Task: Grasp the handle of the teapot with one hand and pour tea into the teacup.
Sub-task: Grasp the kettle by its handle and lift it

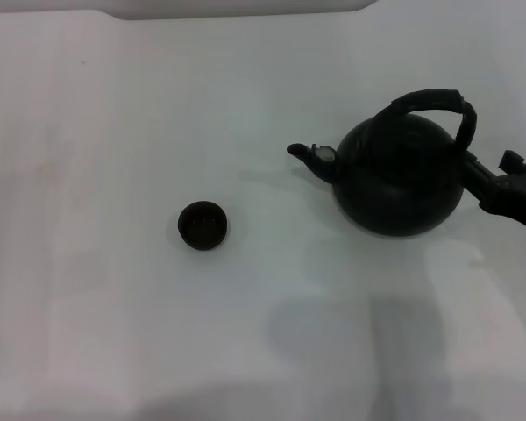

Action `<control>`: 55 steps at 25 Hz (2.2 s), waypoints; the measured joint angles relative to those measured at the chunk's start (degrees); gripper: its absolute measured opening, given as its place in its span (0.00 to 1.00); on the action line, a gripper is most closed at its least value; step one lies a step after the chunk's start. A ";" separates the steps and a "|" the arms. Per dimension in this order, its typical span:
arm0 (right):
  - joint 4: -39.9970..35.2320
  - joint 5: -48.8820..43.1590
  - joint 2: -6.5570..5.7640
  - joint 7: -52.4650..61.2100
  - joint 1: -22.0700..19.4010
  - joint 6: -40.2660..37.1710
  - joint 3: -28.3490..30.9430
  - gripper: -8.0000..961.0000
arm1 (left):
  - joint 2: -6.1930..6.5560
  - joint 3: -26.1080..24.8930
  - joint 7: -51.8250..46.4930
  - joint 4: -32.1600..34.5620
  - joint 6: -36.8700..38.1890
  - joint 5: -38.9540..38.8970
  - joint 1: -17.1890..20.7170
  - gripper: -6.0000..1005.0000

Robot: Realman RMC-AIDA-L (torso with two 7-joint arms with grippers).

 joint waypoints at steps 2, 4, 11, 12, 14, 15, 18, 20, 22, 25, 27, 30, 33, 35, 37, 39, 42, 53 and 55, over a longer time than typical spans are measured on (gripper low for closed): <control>1.44 1.18 -0.11 0.00 1.32 -0.50 0.01 0.66 | -0.01 0.00 0.00 0.00 0.01 -0.01 -0.15 0.87; 3.12 2.34 -0.23 0.01 3.24 -0.94 0.11 0.66 | -0.03 0.00 -0.03 0.00 0.03 -0.02 -0.21 0.87; 7.09 3.18 -0.18 0.09 7.21 -3.58 0.07 0.66 | -0.08 0.00 -0.03 0.00 0.05 -0.02 -0.32 0.87; 7.51 3.30 -0.17 0.09 7.47 -4.17 0.06 0.66 | -0.08 0.00 -0.03 0.00 0.04 -0.02 -0.34 0.87; 8.32 3.61 -0.16 0.09 8.00 -5.09 0.08 0.66 | -0.10 0.00 -0.02 0.00 0.05 -0.02 -0.37 0.87; 8.77 3.84 -0.15 0.10 8.33 -5.46 0.20 0.66 | -0.10 0.00 -0.02 0.00 0.05 -0.02 -0.43 0.87; 10.14 4.41 -0.15 0.16 9.59 -6.28 0.48 0.66 | -0.12 0.00 -0.01 0.00 -0.13 -0.02 -0.55 0.87; 11.25 4.77 -0.14 0.21 10.77 -6.79 0.53 0.66 | -0.12 0.00 -0.01 0.00 -0.17 -0.02 -0.58 0.87; 12.47 5.10 -0.15 0.35 12.20 -6.93 0.58 0.66 | -0.12 0.00 0.00 0.00 -0.35 -0.02 -0.62 0.87; 13.79 5.28 -0.20 0.56 13.89 -7.10 0.65 0.66 | -0.12 0.00 0.00 0.00 -0.51 -0.02 -0.66 0.87; 14.41 5.31 -0.21 0.60 14.44 -7.24 0.71 0.66 | -0.12 0.00 0.00 0.00 -0.52 -0.02 -0.70 0.87; 14.79 5.32 -0.13 0.67 14.31 -7.77 0.93 0.65 | -0.12 0.01 -0.06 0.00 -0.55 -0.17 -0.73 0.87; 14.83 5.49 -0.14 0.72 14.06 -8.05 1.01 0.64 | -0.13 0.00 -0.29 -0.05 -0.62 -1.61 -0.72 0.87; 14.83 5.65 -0.23 0.74 14.25 -7.53 1.03 0.64 | -0.17 0.00 -0.34 -0.20 -0.65 -2.34 -0.72 0.87; 14.84 5.83 -0.41 0.73 15.02 -6.16 1.39 0.63 | -0.16 0.00 -0.35 -0.23 -0.66 -2.36 -0.72 0.87; 15.03 5.94 -0.43 0.70 15.86 -5.08 1.94 0.62 | -0.12 0.00 -0.36 -0.27 -0.67 -2.36 -0.72 0.87; 15.46 6.01 -0.30 0.60 16.29 -5.08 2.10 0.54 | -0.10 0.00 -0.37 -0.28 -0.67 -2.38 -0.81 0.87; 15.41 5.78 -0.52 0.22 16.51 -5.44 1.95 0.22 | -0.12 0.00 -0.42 -0.04 -0.67 -2.39 -0.76 0.87; 14.71 5.64 -0.63 0.05 16.57 -4.86 2.16 0.20 | -0.12 0.00 -0.43 -0.01 -0.67 -2.44 -0.64 0.87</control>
